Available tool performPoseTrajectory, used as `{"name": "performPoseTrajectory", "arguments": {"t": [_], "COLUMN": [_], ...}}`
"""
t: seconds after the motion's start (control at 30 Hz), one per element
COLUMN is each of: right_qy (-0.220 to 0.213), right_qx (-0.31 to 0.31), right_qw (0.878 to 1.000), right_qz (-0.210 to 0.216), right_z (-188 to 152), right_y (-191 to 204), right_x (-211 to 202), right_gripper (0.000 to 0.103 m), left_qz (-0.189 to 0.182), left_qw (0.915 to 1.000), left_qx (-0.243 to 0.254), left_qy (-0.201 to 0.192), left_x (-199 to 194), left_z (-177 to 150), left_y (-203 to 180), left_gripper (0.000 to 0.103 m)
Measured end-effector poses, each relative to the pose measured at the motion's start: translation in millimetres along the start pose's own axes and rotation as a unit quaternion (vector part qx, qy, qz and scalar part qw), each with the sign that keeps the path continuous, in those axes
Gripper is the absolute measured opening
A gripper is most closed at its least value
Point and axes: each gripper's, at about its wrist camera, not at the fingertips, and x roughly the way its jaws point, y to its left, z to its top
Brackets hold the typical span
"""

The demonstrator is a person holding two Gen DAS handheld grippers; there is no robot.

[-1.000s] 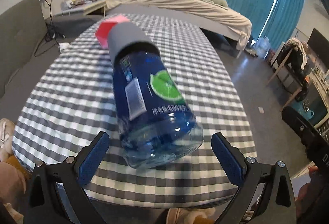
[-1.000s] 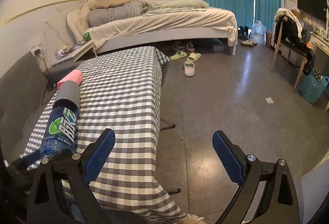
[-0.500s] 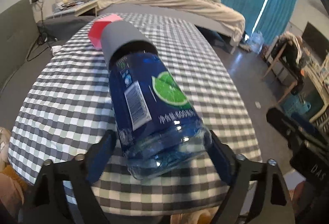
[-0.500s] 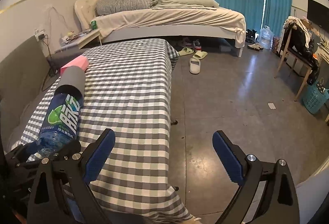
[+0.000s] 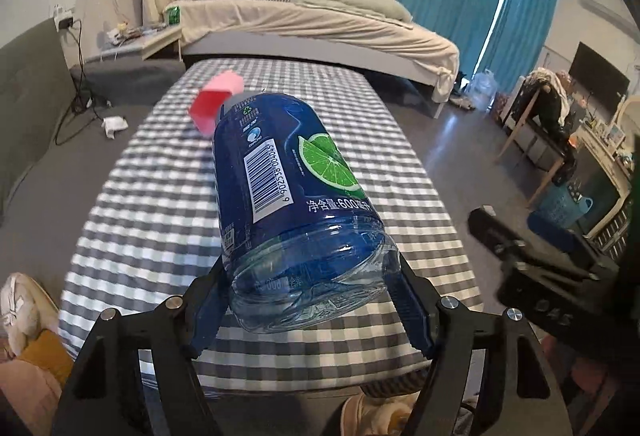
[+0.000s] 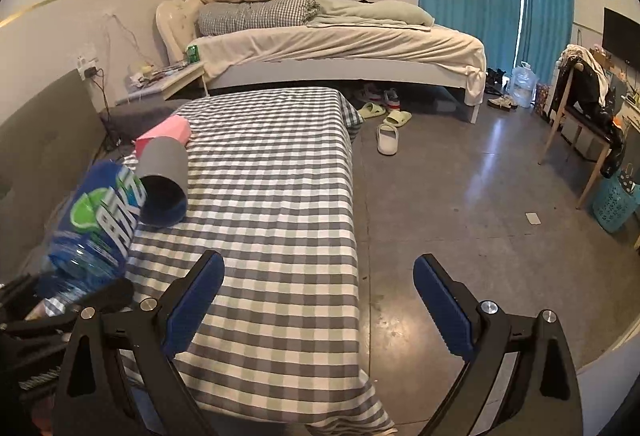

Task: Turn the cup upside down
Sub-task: 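Carry the bottle in the left tool down away from the table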

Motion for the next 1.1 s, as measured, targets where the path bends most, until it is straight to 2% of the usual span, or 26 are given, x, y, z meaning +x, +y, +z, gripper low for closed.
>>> {"name": "performPoseTrajectory", "arguments": {"t": [0.17,0.33,0.47,0.57,0.8,1.03,1.1], "right_qy": [-0.004,-0.002,0.0,-0.002,0.004,0.009,0.011], "right_qx": [0.003,0.004,0.0,-0.011,-0.011,-0.006,-0.005], "right_qw": [1.0,1.0,1.0,1.0,1.0,1.0,1.0], "right_qz": [0.002,0.006,0.015,0.02,0.022,0.026,0.028], "right_z": [1.7,1.4,2.0,2.7,1.9,2.4,2.4], "right_y": [4.1,9.9,18.1,24.4,22.7,18.8,18.3], "right_x": [-1.9,-1.8,-1.1,-1.9,1.0,2.9,3.8], "right_gripper": [0.096,0.096,0.096,0.096,0.096,0.096,0.096], "left_qz": [0.011,0.004,0.02,0.019,0.026,0.03,0.029], "left_qw": [0.9993,0.9965,0.9949,0.9955,0.9964,0.9989,0.9989], "left_qx": [0.033,0.038,0.027,0.007,0.002,0.006,0.0], "left_qy": [0.013,0.075,0.095,0.093,0.08,0.036,0.038], "left_x": [-9.3,2.0,12.7,9.7,8.3,-7.5,-4.9], "left_z": [-0.3,-12.7,-22.5,-21.4,-14.3,8.7,14.5], "left_y": [-5.1,0.0,10.8,18.0,19.2,20.7,25.4], "left_gripper": [0.075,0.076,0.076,0.076,0.077,0.077,0.076]}}
